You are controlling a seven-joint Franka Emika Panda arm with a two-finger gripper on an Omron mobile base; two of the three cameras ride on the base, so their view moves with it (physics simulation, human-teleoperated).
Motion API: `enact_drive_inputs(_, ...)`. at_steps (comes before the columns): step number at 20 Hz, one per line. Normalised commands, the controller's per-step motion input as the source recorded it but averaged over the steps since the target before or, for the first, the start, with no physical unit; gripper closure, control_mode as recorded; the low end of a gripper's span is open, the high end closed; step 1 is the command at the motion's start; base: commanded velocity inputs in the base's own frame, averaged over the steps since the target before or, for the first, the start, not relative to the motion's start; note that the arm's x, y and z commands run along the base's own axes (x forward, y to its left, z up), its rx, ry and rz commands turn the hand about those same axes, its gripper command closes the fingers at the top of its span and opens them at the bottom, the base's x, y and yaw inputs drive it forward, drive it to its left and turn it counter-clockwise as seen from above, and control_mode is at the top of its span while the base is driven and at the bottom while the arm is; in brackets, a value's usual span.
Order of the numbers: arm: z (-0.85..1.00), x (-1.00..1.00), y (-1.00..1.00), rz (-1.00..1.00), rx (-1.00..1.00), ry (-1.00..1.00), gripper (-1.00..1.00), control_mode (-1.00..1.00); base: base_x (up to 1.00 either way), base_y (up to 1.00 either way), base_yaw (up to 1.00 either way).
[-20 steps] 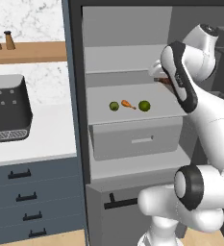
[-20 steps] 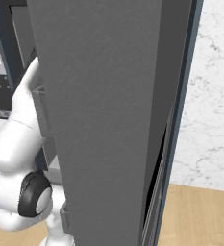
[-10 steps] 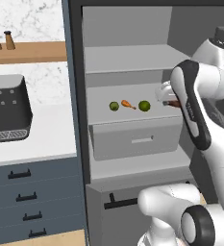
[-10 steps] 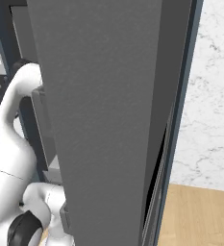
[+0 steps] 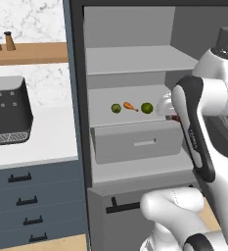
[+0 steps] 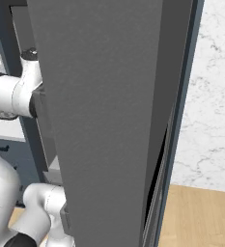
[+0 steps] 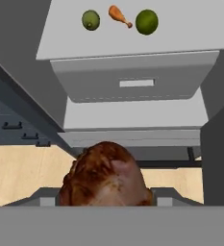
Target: Place one lime and one chicken drumstick in each tupperware on the nearby counter, to pack two identical lunches.
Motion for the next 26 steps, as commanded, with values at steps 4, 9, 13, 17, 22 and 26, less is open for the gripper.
enact_drive_inputs(4,0.00,-0.31,0.32,-0.02,0.00,0.00,1.00,-1.00,0.00,0.00,0.00)
enact_drive_inputs(9,-0.02,-0.15,0.22,0.00,0.00,0.00,1.00,-1.00,0.00,0.00,0.00)
enact_drive_inputs(13,-0.02,-0.01,0.05,0.00,0.00,0.00,1.00,1.00,-0.13,0.14,0.00)
enact_drive_inputs(17,0.00,0.00,0.00,0.00,0.00,0.00,1.00,1.00,-0.26,0.48,0.00)
enact_drive_inputs(22,0.00,0.00,0.00,0.00,0.00,0.00,1.00,1.00,-0.14,0.82,0.00)
enact_drive_inputs(26,0.00,0.00,0.00,0.00,0.00,0.00,1.00,1.00,-0.08,0.96,-0.02)
